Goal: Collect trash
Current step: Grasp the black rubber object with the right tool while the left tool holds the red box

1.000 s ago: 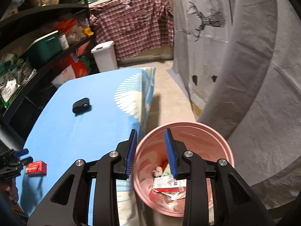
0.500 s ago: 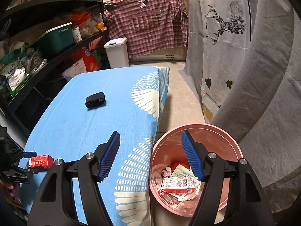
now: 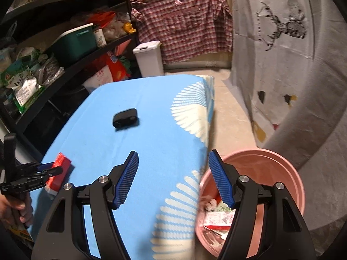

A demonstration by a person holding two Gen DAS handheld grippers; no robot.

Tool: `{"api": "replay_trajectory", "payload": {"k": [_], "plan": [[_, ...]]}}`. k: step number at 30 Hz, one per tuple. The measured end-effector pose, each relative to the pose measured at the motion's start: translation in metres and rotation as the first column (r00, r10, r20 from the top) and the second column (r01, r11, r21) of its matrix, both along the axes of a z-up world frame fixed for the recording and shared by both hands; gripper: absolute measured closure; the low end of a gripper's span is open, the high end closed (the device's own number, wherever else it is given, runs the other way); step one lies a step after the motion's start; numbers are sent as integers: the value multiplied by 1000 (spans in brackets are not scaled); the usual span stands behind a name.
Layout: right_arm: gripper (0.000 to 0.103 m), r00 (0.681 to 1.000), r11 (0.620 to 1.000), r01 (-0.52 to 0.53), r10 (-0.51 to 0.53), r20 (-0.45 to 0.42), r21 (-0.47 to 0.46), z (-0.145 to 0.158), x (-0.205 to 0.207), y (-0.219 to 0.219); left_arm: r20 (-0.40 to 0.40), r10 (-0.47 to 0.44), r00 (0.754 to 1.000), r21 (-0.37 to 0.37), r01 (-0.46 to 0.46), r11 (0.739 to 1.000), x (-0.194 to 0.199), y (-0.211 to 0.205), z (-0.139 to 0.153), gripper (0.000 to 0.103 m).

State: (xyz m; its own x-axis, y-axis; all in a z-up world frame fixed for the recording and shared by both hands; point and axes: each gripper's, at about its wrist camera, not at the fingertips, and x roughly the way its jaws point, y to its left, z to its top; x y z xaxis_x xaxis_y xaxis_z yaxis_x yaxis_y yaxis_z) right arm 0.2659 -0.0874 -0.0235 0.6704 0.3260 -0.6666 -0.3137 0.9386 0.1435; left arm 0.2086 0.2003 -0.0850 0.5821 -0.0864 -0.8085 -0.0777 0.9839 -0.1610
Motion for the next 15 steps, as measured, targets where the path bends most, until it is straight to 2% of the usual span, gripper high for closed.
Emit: {"api": "replay_trajectory", "payload": {"k": [6, 15], "plan": [[63, 998, 997, -62, 61, 8, 39, -10, 25, 30, 30, 65, 997, -7, -65, 998, 23, 0, 6, 68], [65, 993, 989, -115, 117, -15, 97, -34, 68, 71, 59, 84, 995, 8, -85, 996, 36, -1, 13, 68]]}}
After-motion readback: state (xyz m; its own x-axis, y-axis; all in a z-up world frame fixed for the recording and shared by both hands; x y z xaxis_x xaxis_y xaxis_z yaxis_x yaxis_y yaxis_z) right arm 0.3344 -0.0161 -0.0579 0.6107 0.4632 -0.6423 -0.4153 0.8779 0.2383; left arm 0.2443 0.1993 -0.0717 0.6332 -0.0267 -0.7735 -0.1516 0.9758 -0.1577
